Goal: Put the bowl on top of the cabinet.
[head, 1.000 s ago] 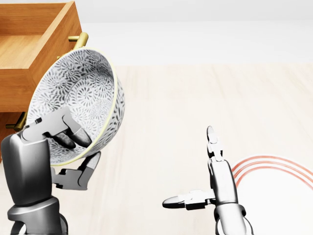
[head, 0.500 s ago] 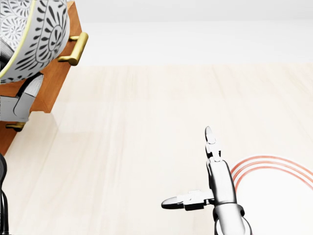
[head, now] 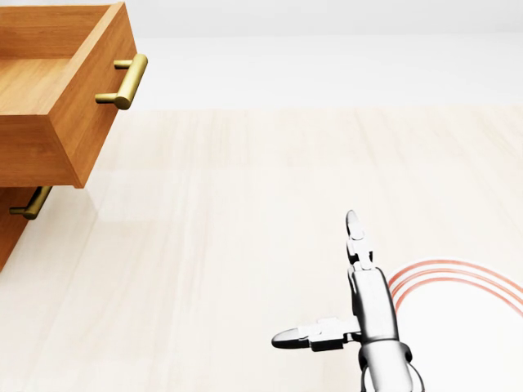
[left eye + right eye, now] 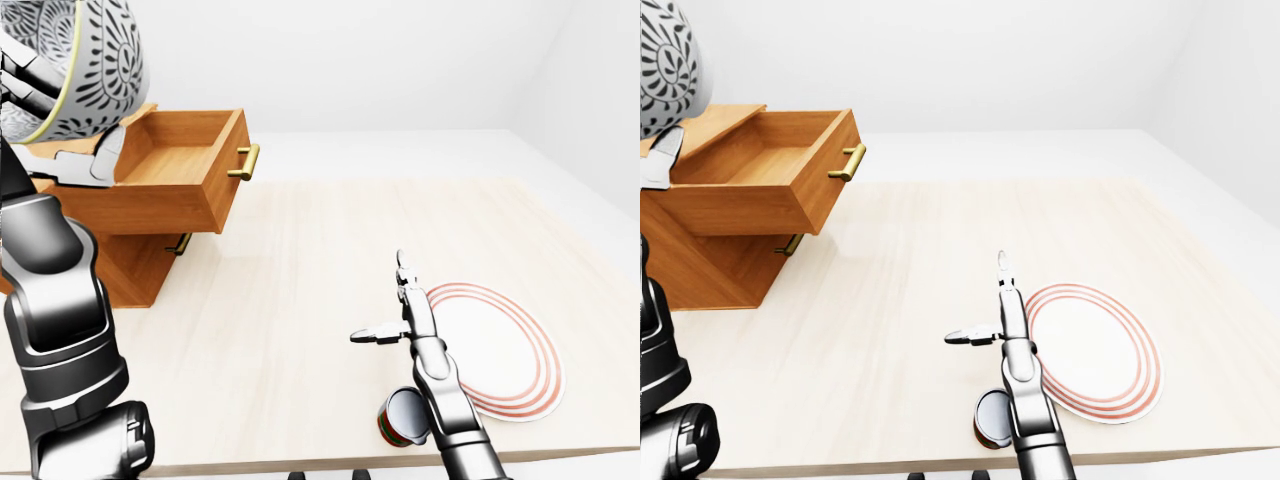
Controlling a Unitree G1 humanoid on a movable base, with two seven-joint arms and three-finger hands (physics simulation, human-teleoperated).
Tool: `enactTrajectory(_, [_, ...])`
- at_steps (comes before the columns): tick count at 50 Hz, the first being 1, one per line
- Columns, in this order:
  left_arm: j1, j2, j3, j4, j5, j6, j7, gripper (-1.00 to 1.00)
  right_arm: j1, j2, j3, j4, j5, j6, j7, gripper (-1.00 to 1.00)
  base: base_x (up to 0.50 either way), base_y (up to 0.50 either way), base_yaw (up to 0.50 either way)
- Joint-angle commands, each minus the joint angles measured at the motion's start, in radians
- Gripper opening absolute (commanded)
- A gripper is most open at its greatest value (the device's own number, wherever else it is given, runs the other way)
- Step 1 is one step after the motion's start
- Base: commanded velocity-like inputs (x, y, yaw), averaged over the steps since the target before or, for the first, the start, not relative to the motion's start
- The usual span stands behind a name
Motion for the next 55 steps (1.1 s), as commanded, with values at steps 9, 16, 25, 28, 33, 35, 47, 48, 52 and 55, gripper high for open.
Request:
enactTrajectory(9, [-0.069, 0.211, 0.082, 0.205, -0.093, -0.034, 0.077, -0.88, 0.013, -0.001, 0.001, -0.025, 0.0, 0.006, 0.001, 1.0, 0.0, 0.0, 0.0])
enactTrajectory(16, [-0.084, 0.267, 0.084, 0.351, -0.104, -0.098, 0.119, -0.87, 0.012, -0.001, 0.0, -0.025, 0.0, 0.007, 0.0, 1.0, 0.0, 0.0, 0.0])
enactTrajectory(25, [-0.16, 0.352, 0.045, 0.728, -0.052, -0.098, 0.214, -0.87, 0.012, -0.001, 0.0, -0.022, -0.002, 0.004, -0.001, 1.0, 0.0, 0.0, 0.0])
enactTrajectory(28, [-0.19, 0.38, 0.017, 0.862, -0.008, -0.098, 0.214, -0.88, 0.013, -0.001, 0.002, -0.023, -0.005, 0.003, -0.002, 1.0, 0.0, 0.0, 0.0])
enactTrajectory(33, [-0.263, 0.413, -0.024, 1.087, 0.012, -0.098, 0.214, -0.88, 0.019, 0.001, 0.006, -0.037, -0.009, 0.008, -0.004, 1.0, 0.0, 0.0, 0.0])
enactTrajectory(35, [-0.292, 0.421, -0.037, 1.167, 0.016, -0.098, 0.214, -0.88, 0.033, 0.003, 0.012, -0.061, -0.016, 0.013, -0.005, 1.0, 0.0, 0.0, 0.0])
enactTrajectory(47, [-0.362, 0.424, -0.099, 1.406, 0.086, -0.098, 0.214, -0.88, 0.046, 0.001, 0.011, -0.084, -0.014, 0.015, -0.003, 1.0, 0.0, 0.0, 0.0])
enactTrajectory(48, [-0.362, 0.424, -0.099, 1.415, 0.085, -0.098, 0.214, -0.88, 0.044, 0.001, 0.011, -0.08, -0.014, 0.014, -0.004, 1.0, 0.0, 0.0, 0.0])
enactTrajectory(52, [-0.359, 0.418, -0.101, 1.441, 0.088, -0.098, 0.214, -0.88, 0.043, 0.002, 0.013, -0.078, -0.017, 0.014, -0.005, 1.0, 0.0, 0.0, 0.0])
enactTrajectory(55, [-0.352, 0.405, -0.105, 1.457, 0.093, -0.098, 0.214, -0.88, 0.044, 0.002, 0.013, -0.083, -0.016, 0.017, -0.004, 1.0, 0.0, 0.0, 0.0])
